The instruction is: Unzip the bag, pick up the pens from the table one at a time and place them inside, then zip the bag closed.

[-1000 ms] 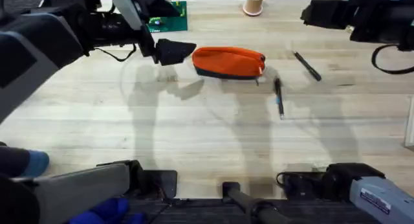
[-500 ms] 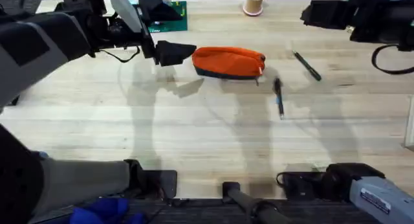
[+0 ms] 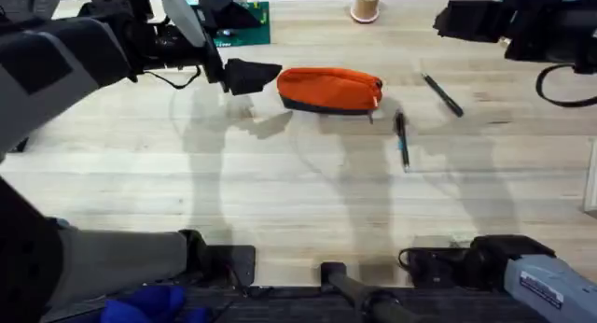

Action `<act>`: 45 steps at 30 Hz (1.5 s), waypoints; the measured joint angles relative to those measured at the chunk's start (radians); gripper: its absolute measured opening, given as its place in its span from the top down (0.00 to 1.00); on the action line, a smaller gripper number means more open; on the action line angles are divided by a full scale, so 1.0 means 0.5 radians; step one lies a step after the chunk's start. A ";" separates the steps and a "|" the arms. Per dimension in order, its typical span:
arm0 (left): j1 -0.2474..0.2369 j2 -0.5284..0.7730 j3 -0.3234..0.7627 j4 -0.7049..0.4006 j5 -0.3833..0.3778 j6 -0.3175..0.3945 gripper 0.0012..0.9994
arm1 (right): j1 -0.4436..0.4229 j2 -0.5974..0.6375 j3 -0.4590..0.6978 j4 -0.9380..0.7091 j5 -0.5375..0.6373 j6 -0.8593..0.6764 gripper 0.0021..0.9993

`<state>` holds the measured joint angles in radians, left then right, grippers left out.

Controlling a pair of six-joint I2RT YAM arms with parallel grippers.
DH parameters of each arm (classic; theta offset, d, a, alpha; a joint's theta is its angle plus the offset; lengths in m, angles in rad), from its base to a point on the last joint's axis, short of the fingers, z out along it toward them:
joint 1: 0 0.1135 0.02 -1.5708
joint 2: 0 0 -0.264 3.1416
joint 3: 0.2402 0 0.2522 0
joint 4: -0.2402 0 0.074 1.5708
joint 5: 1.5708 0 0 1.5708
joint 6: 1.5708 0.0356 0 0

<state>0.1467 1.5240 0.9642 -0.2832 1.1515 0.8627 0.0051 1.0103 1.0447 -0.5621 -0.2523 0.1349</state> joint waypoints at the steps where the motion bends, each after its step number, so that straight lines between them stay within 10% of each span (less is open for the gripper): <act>1: -0.001 0.008 0.001 0.001 -0.002 0.021 0.01 | 0.000 0.000 0.000 0.000 0.000 0.000 0.00; 28: -0.128 0.622 0.002 0.301 0.136 0.211 0.01 | 0.000 -0.001 0.000 0.000 0.000 0.000 0.00; 45: -0.264 0.631 0.004 0.307 -0.094 0.212 0.01 | 0.000 -0.001 0.000 0.000 0.001 0.000 0.00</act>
<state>0.0149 1.8393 0.9661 -0.1295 1.1047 0.9688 0.0051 1.0100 1.0447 -0.5621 -0.2520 0.1349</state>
